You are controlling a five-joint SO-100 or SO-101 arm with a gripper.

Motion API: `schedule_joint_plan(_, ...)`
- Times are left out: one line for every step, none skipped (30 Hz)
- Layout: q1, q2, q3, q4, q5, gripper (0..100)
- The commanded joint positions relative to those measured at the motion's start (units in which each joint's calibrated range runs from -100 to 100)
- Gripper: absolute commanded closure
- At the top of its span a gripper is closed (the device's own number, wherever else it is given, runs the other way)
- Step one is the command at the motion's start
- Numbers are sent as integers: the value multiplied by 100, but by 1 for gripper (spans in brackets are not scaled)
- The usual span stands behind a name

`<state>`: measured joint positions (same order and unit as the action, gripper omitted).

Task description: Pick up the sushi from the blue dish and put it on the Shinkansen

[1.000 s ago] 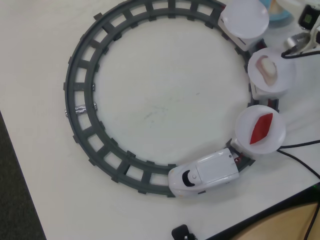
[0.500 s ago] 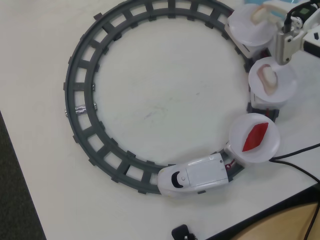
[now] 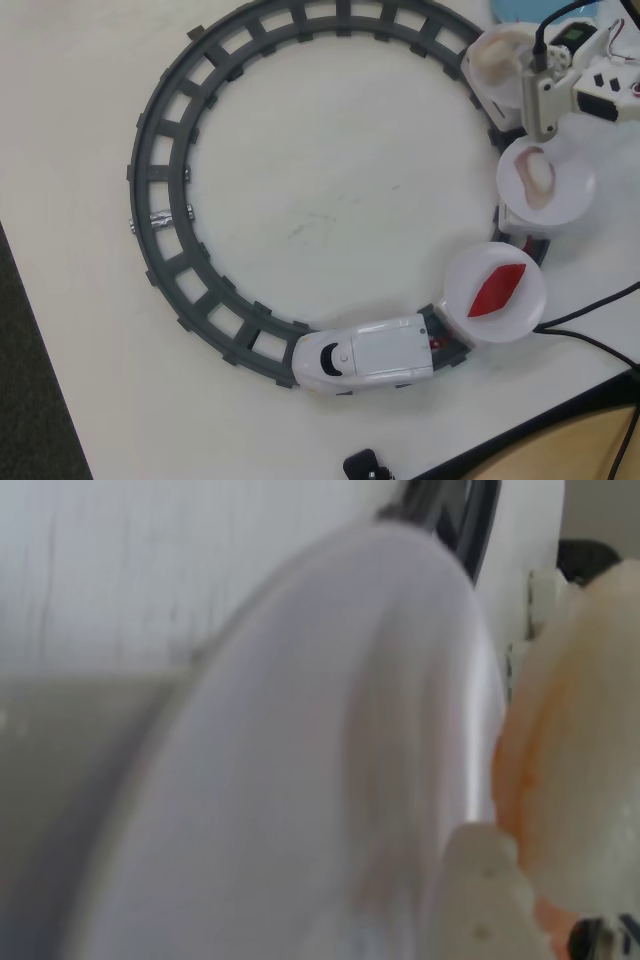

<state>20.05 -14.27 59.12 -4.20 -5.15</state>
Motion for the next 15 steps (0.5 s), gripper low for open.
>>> schedule_joint_plan(-15, -113, -337, 399, 33, 93)
schedule_joint_plan(-51, -122, -355, 570, 33, 90)
schedule_joint_plan(-103, -138, -391, 784, 33, 86)
schedule_joint_plan(-121, -188, -418, 1058, 38, 83)
schedule_joint_plan(-121, -272, -436, 1374, 38, 79)
schedule_joint_plan(-130, -372, -472, 1682, 38, 76)
schedule_joint_plan(-130, -489, -499, 1948, 38, 73)
schedule_joint_plan(-86, -614, -526, 2161, 38, 71)
schedule_joint_plan(-59, -765, -544, 2341, 38, 69)
schedule_joint_plan(-33, -923, -571, 2495, 33, 69)
schedule_joint_plan(55, -1107, -598, 2624, 33, 68)
schedule_joint_plan(170, -1299, -642, 2709, 27, 68)
schedule_joint_plan(302, -1516, -705, 2761, 22, 68)
schedule_joint_plan(469, -1758, -750, 2769, 17, 68)
schedule_joint_plan(654, -2026, -768, 2761, 12, 68)
